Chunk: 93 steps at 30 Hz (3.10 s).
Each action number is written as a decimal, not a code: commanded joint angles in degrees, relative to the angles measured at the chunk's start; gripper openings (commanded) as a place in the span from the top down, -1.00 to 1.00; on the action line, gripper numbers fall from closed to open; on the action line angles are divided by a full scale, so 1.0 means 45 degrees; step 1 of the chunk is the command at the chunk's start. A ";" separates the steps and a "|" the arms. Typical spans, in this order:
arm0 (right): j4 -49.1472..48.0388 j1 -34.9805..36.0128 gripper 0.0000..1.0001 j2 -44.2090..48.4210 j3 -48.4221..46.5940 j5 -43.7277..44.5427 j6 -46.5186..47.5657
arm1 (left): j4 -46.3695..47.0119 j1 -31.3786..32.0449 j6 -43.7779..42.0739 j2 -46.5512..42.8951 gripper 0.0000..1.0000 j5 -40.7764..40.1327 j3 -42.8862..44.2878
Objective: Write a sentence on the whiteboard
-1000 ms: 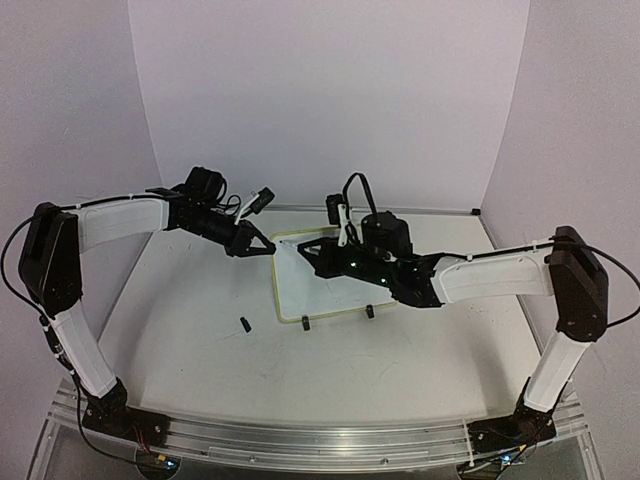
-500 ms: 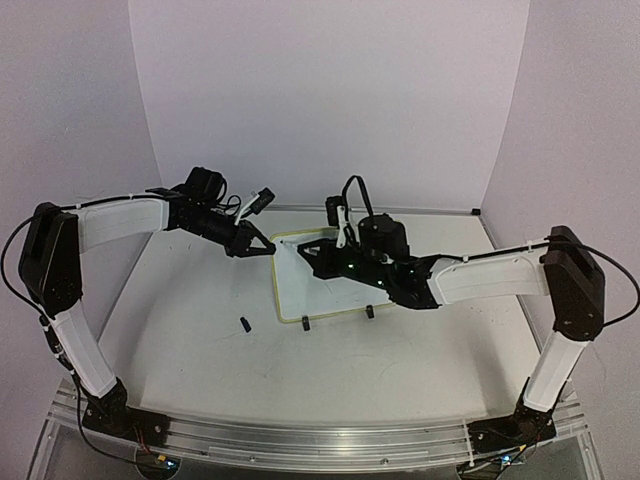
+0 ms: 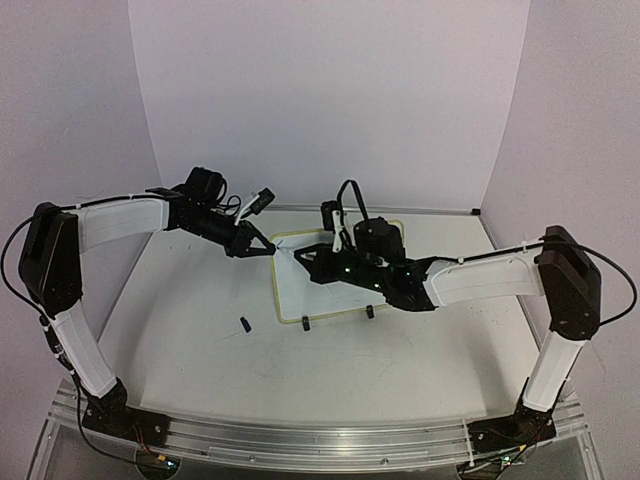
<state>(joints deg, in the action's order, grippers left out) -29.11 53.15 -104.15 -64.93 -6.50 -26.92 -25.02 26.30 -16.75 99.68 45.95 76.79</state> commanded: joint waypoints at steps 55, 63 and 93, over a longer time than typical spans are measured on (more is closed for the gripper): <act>-0.0311 0.0350 1.00 0.0922 0.0572 0.0569 0.0140 | -0.0342 0.0073 -0.0460 -0.0347 1.00 -0.0603 0.0033; 0.0066 0.0345 1.00 0.0505 0.0299 0.0826 0.0200 | -0.0351 0.0072 -0.0453 -0.0315 1.00 -0.0581 0.0045; 0.0083 0.0340 1.00 0.1418 0.0989 0.2018 0.0368 | -0.0379 0.0078 -0.0468 -0.0139 1.00 -0.0597 0.0083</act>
<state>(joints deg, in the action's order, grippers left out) -28.14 54.96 -100.58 -60.94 1.83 -26.36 -25.47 26.52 -17.17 99.50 45.39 76.79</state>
